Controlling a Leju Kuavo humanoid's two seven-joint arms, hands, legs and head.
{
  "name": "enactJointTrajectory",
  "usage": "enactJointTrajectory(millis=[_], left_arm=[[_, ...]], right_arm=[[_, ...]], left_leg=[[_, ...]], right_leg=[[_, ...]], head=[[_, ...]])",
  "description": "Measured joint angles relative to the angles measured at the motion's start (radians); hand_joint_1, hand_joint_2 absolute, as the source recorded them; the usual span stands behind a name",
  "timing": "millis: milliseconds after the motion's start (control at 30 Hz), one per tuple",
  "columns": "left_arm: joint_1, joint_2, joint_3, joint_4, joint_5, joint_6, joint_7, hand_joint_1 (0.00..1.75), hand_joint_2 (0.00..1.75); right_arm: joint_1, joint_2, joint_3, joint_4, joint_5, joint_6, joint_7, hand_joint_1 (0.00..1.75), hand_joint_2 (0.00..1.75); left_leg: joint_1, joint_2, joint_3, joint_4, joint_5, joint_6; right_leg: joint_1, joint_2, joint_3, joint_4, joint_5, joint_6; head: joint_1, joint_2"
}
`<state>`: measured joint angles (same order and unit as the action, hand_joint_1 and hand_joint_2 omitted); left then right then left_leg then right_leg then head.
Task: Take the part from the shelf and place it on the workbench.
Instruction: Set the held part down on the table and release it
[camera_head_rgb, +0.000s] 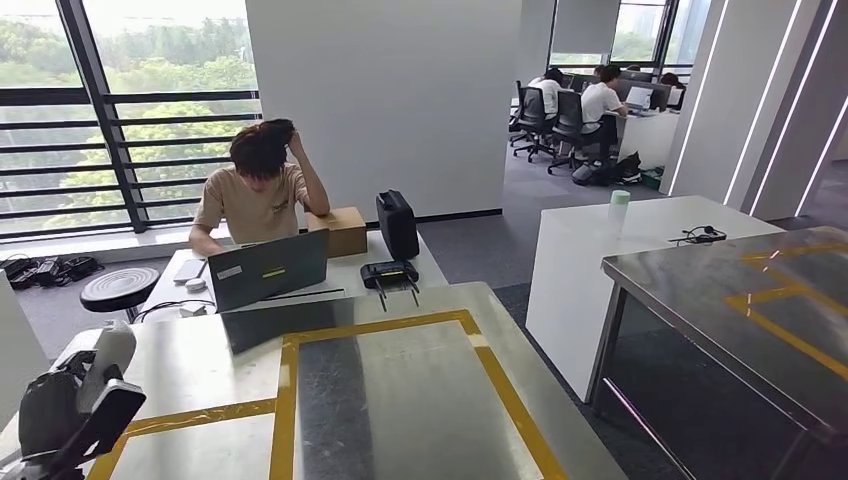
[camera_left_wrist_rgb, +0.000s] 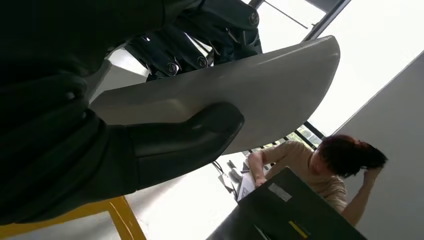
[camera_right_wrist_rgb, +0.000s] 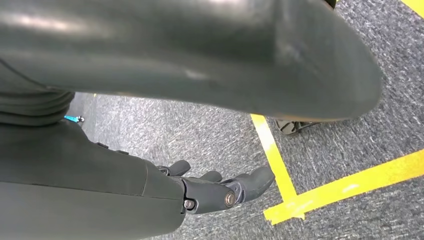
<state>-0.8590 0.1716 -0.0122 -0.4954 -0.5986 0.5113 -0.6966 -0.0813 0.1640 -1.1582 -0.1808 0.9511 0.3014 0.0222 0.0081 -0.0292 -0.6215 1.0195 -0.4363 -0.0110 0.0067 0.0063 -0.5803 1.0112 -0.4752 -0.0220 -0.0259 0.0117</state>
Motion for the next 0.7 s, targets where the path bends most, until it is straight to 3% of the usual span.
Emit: enactJointTrajectory(millis=[33,167,200,333,500,700], left_arm=[[-0.002,-0.017,-0.032,0.007,-0.040,0.016,0.001,1.75,1.75],[0.022,-0.065,-0.149,0.013,-0.142,0.075,0.002,0.00,1.75],[0.034,-0.070,-0.174,0.011,-0.162,0.099,0.008,0.00,1.75],[0.091,-0.070,-0.242,-0.005,-0.188,0.120,0.030,0.00,0.00],[0.152,-0.036,-0.265,-0.042,-0.120,0.043,0.028,0.00,0.00],[0.263,0.030,-0.266,-0.155,-0.073,0.087,0.023,0.00,0.00]], right_arm=[[-0.001,0.000,0.000,0.000,0.002,0.000,0.004,0.00,0.00],[0.000,0.000,0.004,0.000,0.018,0.000,0.019,0.00,0.00],[0.001,0.000,0.005,0.000,0.023,0.000,0.024,0.00,0.00],[0.007,0.001,0.010,0.001,0.037,0.000,0.022,0.00,0.00],[0.008,0.001,0.017,0.001,0.050,0.000,-0.004,0.00,0.00],[0.008,0.001,0.033,0.002,0.065,0.000,-0.002,0.00,0.00]], left_leg=[[0.000,0.000,0.001,0.000,0.000,0.000],[-0.002,0.003,0.003,0.000,0.000,0.001],[-0.002,0.005,0.003,0.000,0.000,0.001],[-0.002,0.007,0.005,-0.001,-0.001,0.001],[-0.002,0.007,0.006,-0.002,0.000,0.001],[-0.005,0.007,0.008,-0.001,-0.002,0.002]], right_leg=[[-0.001,0.000,0.001,0.000,0.000,0.000],[-0.002,0.003,0.002,0.000,0.001,0.002],[-0.002,0.005,0.002,0.000,0.002,0.003],[-0.002,0.007,0.002,0.000,0.001,0.004],[0.000,0.007,0.002,0.001,0.001,0.005],[-0.002,0.006,0.003,0.001,-0.001,0.008]], head=[[0.000,0.000],[0.000,0.000],[0.000,0.000],[0.000,0.000],[0.000,0.000],[0.000,0.000]])
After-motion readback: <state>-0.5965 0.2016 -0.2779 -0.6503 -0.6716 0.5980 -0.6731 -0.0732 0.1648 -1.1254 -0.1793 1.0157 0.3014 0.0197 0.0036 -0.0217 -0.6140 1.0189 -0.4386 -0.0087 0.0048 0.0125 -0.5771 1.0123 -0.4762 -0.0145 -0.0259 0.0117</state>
